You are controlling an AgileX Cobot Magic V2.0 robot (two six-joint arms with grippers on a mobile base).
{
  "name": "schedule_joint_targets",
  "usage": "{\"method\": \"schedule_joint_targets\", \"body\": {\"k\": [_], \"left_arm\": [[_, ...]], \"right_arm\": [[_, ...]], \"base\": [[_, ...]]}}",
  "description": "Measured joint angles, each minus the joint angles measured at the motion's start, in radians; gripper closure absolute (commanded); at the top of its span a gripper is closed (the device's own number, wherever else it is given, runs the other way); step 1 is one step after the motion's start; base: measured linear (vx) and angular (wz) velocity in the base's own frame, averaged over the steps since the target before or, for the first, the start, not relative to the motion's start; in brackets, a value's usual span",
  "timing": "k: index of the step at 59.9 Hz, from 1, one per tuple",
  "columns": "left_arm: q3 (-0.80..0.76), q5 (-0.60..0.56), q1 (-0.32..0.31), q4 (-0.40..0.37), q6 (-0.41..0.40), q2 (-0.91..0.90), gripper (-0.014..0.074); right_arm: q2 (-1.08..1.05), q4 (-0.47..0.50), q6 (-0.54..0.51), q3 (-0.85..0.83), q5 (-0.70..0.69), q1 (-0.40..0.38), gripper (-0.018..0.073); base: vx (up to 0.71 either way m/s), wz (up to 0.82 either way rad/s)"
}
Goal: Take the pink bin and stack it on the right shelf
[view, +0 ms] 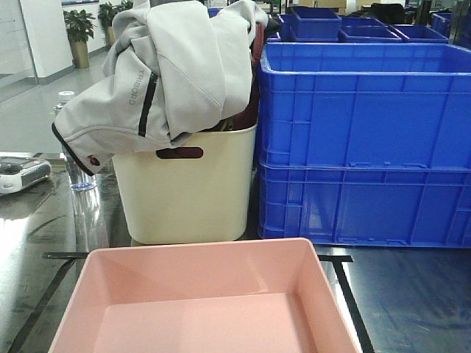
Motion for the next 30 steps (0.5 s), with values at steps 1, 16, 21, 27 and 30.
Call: {"method": "schedule_joint_targets", "body": {"k": [1, 16, 21, 27, 30], "left_arm": [[0.0, 0.0, 0.0, 0.0, 0.0, 0.0, 0.0602], [0.0, 0.0, 0.0, 0.0, -0.001, 0.0, 0.0602], [0.0, 0.0, 0.0, 0.0, -0.001, 0.0, 0.0602], [0.0, 0.0, 0.0, 0.0, -0.001, 0.0, 0.0602], [0.0, 0.0, 0.0, 0.0, -0.001, 0.0, 0.0602]], "right_arm": [[-0.01, 0.007, 0.0, 0.016, -0.018, 0.0, 0.0568], [-0.175, 0.037, 0.0, 0.193, -0.166, 0.006, 0.0568], [-0.229, 0.037, 0.0, 0.221, -0.162, 0.006, 0.0568], [-0.296, 0.037, 0.0, 0.222, -0.143, 0.006, 0.0568], [-0.318, 0.037, 0.0, 0.222, -0.126, 0.006, 0.0568]], "base": [[0.0, 0.0], [0.0, 0.0], [0.0, 0.0], [0.0, 0.0], [0.0, 0.0]]}}
